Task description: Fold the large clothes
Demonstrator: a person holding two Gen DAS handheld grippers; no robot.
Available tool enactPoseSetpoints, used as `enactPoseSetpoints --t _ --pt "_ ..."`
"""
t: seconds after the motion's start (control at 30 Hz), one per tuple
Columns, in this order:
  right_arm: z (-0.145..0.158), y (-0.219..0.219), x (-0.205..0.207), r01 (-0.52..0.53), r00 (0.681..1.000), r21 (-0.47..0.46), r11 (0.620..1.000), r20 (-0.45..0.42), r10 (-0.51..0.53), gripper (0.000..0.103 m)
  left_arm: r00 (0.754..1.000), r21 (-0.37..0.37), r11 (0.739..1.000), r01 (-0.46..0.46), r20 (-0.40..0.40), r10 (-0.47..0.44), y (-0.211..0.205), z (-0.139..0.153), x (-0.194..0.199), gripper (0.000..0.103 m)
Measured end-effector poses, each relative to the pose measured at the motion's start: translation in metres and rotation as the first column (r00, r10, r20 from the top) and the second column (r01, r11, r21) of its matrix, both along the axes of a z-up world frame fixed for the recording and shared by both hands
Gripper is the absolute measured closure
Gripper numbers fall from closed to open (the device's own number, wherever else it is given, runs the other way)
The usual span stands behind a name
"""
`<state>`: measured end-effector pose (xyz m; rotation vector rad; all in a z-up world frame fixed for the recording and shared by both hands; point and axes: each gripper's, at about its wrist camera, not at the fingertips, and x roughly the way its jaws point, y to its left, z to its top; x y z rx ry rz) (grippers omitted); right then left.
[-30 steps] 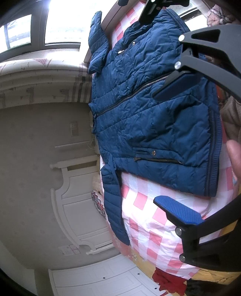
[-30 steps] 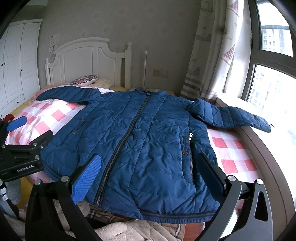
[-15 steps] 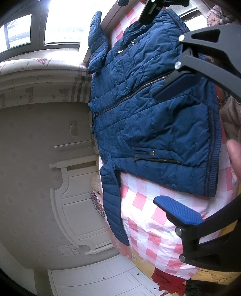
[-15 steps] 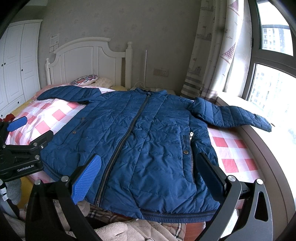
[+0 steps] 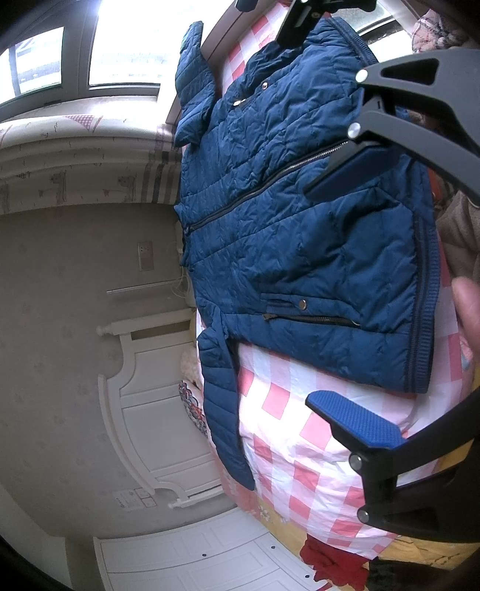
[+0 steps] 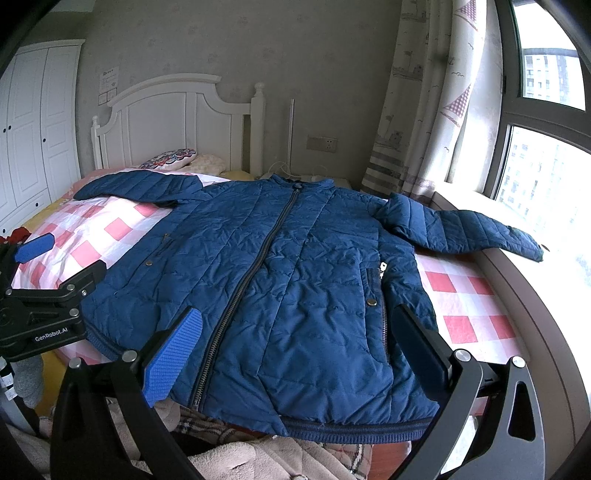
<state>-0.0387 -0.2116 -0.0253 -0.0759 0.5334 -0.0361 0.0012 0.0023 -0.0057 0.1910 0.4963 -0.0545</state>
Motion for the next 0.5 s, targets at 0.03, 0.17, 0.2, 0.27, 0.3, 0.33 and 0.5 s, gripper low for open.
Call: enactPoseSetpoints --t 0.03,0.17,0.2,0.27,0.3,0.33,0.5 --pt "0.0 -0.0001 0.0 0.0 1.0 0.0 1.0 0.0 0.0 0.005 1.0 0.0 1.0 0.0 0.0 0.0 0.0 0.0001 0.0 0.002" --pt "-0.0001 -0.0003 0.0001 0.0 1.0 0.001 1.0 -0.001 0.0 0.005 1.0 -0.001 1.0 0.0 -0.001 0.0 0.0001 0.0001 0.0002 0.002" --pt "-0.0002 -0.0001 0.0002 -0.001 1.0 0.001 1.0 -0.001 0.001 0.005 1.0 -0.001 1.0 -0.001 -0.001 0.001 0.0001 0.0 0.0002 0.002" --pt "-0.0003 -0.0002 0.0002 -0.001 1.0 0.001 1.0 -0.002 0.001 0.005 1.0 -0.001 1.0 -0.001 -0.002 0.001 0.0001 0.0001 0.0003 0.002" --pt "-0.0004 -0.0002 0.0001 -0.001 1.0 0.002 1.0 -0.002 0.001 0.005 1.0 0.0 1.0 -0.001 -0.002 0.001 0.0001 0.0001 0.0003 0.002" --pt "-0.0003 0.0003 -0.0005 -0.002 1.0 0.002 1.0 -0.002 0.002 0.005 1.0 0.0 1.0 -0.001 -0.002 0.001 0.0003 -0.0001 0.0004 0.002" --pt "-0.0009 0.0007 -0.0004 -0.001 1.0 0.002 1.0 -0.002 0.001 0.005 1.0 0.0 1.0 -0.007 -0.002 0.007 0.0006 -0.0003 0.0008 0.002"
